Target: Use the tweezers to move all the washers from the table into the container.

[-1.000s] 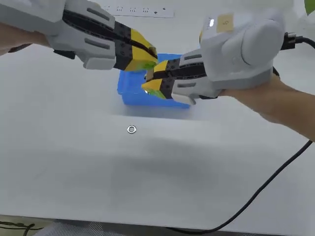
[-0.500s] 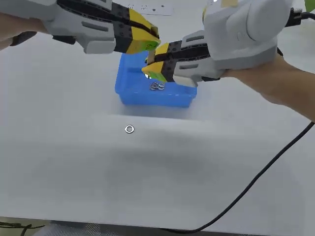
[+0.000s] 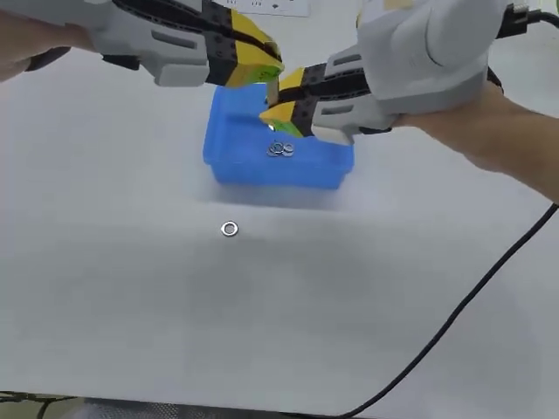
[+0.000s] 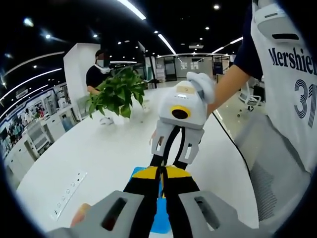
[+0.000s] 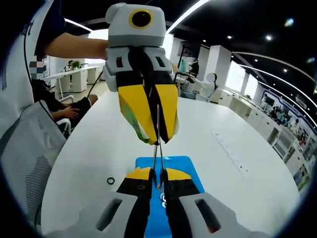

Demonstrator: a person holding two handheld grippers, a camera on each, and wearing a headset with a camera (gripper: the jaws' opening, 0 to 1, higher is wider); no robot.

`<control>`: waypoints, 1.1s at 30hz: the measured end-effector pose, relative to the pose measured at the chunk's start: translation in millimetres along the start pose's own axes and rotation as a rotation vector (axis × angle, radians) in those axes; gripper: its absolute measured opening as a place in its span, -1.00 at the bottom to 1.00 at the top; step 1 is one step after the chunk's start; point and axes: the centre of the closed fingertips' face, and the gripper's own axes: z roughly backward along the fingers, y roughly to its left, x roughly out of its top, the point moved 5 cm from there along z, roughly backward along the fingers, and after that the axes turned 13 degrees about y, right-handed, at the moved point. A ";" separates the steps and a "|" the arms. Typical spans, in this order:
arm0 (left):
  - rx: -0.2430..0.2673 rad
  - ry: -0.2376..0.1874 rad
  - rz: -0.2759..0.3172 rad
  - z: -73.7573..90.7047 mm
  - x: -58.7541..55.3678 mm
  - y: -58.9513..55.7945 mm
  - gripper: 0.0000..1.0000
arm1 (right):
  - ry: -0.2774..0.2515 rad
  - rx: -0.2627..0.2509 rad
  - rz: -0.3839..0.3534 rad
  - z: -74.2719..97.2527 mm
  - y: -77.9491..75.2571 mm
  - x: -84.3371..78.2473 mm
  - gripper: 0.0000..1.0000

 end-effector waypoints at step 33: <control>-0.055 0.091 0.070 -42.6 -46.0 17.8 -0.88 | 0.104 0.031 -0.022 -45.2 -12.3 -47.8 -0.79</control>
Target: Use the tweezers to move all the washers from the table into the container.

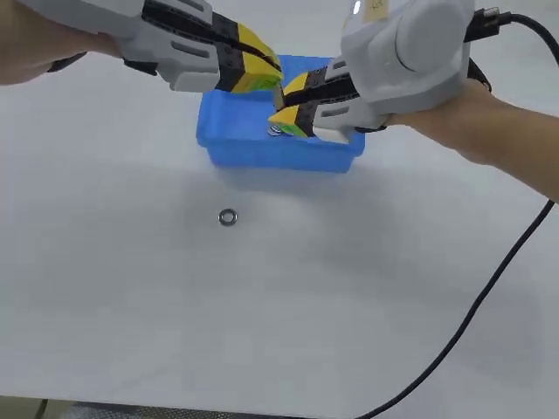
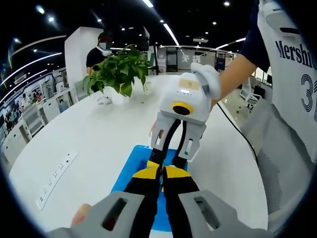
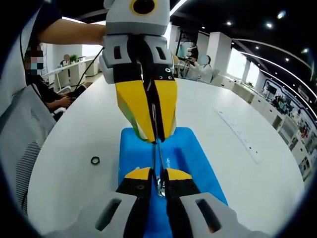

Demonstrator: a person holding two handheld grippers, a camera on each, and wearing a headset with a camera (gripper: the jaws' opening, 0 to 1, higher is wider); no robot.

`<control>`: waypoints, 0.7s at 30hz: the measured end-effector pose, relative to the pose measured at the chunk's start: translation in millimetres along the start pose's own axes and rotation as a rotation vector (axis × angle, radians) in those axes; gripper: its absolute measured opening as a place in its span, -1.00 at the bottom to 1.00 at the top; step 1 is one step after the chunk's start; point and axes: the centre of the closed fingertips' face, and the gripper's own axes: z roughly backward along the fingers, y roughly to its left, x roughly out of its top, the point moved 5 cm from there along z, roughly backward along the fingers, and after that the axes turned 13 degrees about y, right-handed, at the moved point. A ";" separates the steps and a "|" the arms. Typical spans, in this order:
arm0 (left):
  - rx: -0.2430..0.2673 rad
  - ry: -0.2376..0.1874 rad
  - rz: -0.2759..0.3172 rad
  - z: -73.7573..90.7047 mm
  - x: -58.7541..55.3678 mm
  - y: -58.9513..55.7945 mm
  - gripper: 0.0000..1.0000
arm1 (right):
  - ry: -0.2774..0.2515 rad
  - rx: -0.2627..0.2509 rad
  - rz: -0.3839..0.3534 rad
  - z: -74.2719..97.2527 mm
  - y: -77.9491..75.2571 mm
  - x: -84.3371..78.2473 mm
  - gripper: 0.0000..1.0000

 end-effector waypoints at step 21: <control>0.009 0.009 -0.018 3.1 2.3 -1.2 -0.89 | -0.006 -0.004 -0.019 2.4 0.3 1.4 -0.76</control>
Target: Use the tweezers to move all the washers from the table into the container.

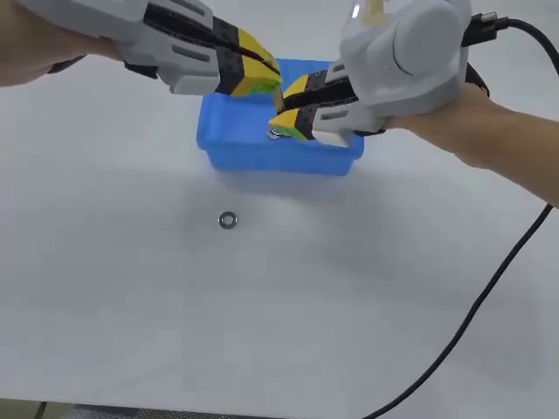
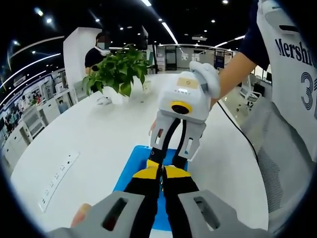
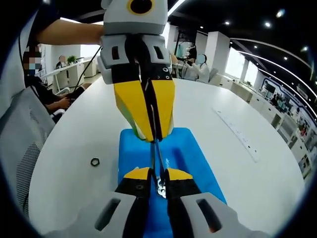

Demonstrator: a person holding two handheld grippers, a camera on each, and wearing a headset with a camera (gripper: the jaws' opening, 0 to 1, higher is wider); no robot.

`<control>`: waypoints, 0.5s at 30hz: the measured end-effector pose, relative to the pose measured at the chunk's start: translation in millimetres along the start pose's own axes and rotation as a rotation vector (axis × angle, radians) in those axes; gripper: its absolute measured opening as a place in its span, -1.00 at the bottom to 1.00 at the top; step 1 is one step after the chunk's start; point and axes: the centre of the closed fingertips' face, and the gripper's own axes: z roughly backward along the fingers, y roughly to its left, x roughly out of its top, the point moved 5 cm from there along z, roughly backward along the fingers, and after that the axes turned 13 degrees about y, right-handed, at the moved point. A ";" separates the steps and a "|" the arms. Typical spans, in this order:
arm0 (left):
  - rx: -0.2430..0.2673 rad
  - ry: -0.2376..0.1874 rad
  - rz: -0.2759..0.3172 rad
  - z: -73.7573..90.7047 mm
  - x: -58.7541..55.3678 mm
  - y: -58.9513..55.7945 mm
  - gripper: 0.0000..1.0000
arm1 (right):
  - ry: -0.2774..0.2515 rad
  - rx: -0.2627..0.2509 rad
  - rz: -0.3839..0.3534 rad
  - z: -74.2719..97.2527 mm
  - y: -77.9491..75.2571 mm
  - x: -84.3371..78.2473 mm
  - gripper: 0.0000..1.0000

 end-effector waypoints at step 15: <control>0.011 -0.018 -0.045 25.3 23.7 -20.0 -0.89 | -0.058 0.003 0.015 31.0 16.0 20.1 -0.81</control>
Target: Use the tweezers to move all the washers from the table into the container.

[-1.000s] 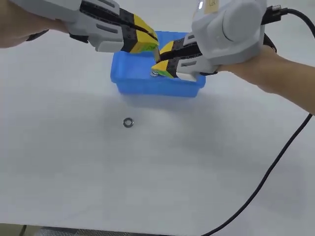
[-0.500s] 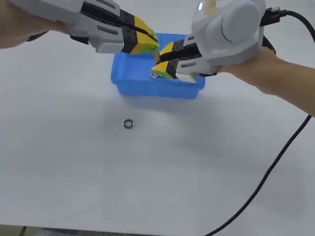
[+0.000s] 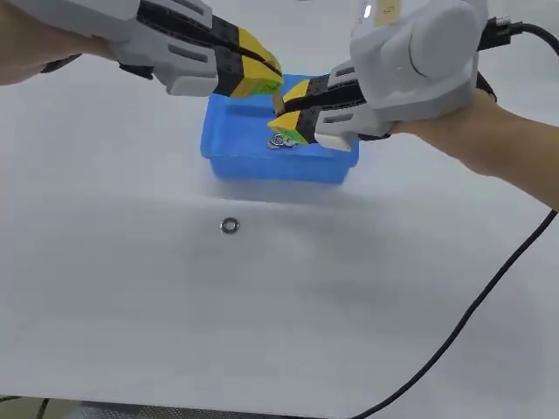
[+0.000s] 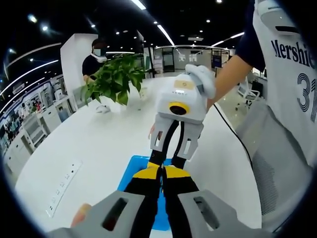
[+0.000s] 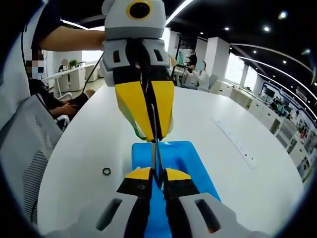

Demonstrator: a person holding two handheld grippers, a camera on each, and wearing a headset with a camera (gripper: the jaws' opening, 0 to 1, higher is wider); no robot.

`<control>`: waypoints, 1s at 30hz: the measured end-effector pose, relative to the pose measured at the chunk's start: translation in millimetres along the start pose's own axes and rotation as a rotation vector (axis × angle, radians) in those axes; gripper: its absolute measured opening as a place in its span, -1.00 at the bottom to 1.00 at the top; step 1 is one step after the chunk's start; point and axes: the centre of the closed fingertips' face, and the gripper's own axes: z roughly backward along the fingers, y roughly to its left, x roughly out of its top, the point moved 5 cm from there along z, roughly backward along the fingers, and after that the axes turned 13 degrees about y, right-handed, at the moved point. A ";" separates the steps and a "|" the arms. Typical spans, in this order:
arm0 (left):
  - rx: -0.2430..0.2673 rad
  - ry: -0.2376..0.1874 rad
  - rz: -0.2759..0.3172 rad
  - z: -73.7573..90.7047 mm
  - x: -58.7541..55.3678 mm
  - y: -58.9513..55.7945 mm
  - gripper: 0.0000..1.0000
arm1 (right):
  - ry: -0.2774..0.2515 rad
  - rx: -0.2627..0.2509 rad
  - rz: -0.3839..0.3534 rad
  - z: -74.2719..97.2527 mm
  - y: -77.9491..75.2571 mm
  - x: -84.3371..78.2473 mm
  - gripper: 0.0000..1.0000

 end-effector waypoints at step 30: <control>0.043 -0.082 -0.007 60.0 10.2 -74.5 -0.88 | -0.053 0.089 0.072 24.7 83.9 49.3 -0.85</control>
